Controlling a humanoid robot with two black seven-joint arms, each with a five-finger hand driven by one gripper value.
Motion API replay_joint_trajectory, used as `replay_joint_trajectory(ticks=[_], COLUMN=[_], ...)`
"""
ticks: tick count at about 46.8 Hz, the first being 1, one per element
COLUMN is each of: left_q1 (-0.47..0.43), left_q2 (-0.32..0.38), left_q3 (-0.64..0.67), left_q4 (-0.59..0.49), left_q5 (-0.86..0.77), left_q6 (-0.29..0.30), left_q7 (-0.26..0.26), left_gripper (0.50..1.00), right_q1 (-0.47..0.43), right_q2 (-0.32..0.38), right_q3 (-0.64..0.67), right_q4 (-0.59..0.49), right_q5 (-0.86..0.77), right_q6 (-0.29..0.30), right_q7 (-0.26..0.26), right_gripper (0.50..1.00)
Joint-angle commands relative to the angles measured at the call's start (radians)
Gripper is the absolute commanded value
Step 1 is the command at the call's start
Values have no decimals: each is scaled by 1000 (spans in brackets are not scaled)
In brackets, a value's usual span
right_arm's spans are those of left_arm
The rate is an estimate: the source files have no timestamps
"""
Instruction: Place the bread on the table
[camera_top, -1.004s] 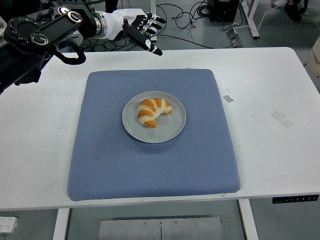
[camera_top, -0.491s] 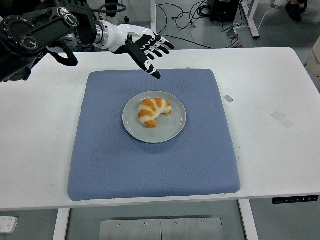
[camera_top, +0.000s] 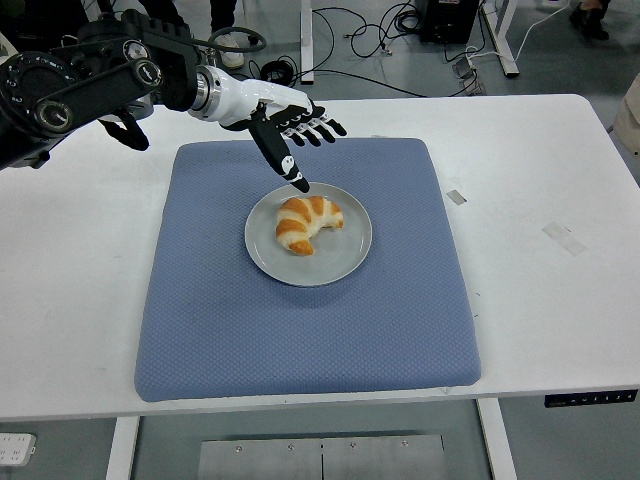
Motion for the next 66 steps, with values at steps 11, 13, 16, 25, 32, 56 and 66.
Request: replay_joint_trajectory(ticks=[11,13,16,25,32,56,66], left_q1=[63,73,83,106,119,160,178], left_q2=[-5,-7,-7,-8,-11,-42,-53], left_q3=[16,16,15,10,2,-7,-5], left_q4=[0,0,0,2,3,3,8], left_q5=[18,20,32,35,25,23,25], left_q6=[25,28,31,63,100,152,155], left_q7=[-1,-1,-2,-5,-8,-10,-10], left_gripper=[921,921,921,921,921,918,915], right_q1=[0,0,0,0,0,0,0], right_q2=[0,0,0,0,0,0,0], right_q3=[0,0,0,0,0,0,0], right_q4=[0,0,0,0,0,0,-2], right_q5=[0,0,0,0,0,0,0], right_q6=[0,1,0,0,0,0,0], right_q7=[0,0,-1,0,0,0,0], right_gripper=[1000,1000,1000,1000,1000,1000,1000])
